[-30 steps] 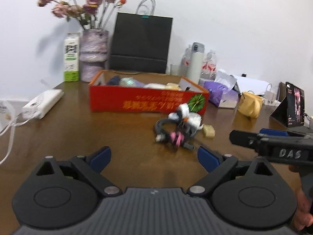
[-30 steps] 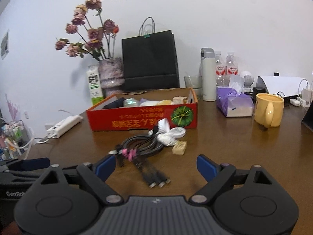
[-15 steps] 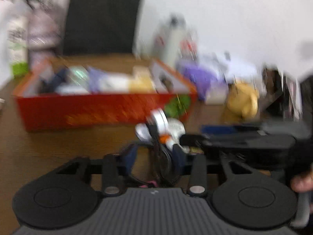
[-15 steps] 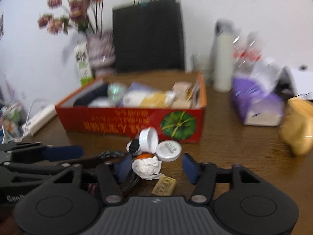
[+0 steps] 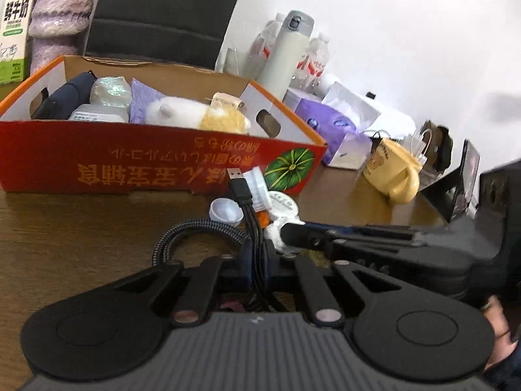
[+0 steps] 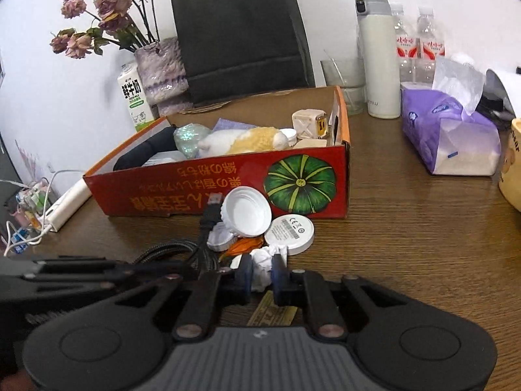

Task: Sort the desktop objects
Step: 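Grasp the black USB cable with the left tool while the right tool grasps the white crumpled tissue, then lift both held items and carry them toward the box, then lower both held items into the box and open both tools, then withdraw both open tools from the box back over the desk, then grasp the black braided cable with the left tool while the right tool grasps the beige block, then lift both held items and carry them over the box, then lower both held items into the box and open both tools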

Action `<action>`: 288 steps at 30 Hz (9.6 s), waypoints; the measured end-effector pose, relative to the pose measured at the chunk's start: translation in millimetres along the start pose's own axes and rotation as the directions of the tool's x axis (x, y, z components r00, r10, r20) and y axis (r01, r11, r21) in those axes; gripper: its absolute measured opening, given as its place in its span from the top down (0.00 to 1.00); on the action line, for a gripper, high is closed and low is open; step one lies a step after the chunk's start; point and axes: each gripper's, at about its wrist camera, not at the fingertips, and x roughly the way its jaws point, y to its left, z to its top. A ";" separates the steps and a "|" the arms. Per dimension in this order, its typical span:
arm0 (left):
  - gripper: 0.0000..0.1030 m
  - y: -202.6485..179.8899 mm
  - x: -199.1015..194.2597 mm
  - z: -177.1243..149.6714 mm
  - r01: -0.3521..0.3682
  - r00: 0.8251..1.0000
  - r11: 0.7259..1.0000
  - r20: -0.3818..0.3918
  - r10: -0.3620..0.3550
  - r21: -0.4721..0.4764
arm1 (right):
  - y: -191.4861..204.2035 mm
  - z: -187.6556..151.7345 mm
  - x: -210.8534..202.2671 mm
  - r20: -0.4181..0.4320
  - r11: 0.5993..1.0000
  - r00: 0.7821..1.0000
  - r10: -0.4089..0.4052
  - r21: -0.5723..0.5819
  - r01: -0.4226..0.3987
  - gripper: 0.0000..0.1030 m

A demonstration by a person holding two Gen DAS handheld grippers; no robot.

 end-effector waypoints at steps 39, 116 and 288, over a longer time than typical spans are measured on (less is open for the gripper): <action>0.96 -91.1 -259.6 -113.6 -0.167 0.911 0.984 0.390 0.131 0.060 | 151.2 -109.5 -230.1 0.339 0.979 0.939 -0.062 -0.164 0.124 0.89; 0.00 55.8 -125.0 105.3 -0.349 0.934 0.936 0.060 0.351 -0.047 | 25.2 129.2 -50.8 -0.035 0.980 0.980 -0.197 -0.015 0.197 0.15; 0.00 106.1 67.7 198.0 -0.383 0.915 0.924 -0.131 0.381 0.013 | -4.1 180.7 126.2 -0.277 0.990 0.953 -0.120 0.036 0.135 0.08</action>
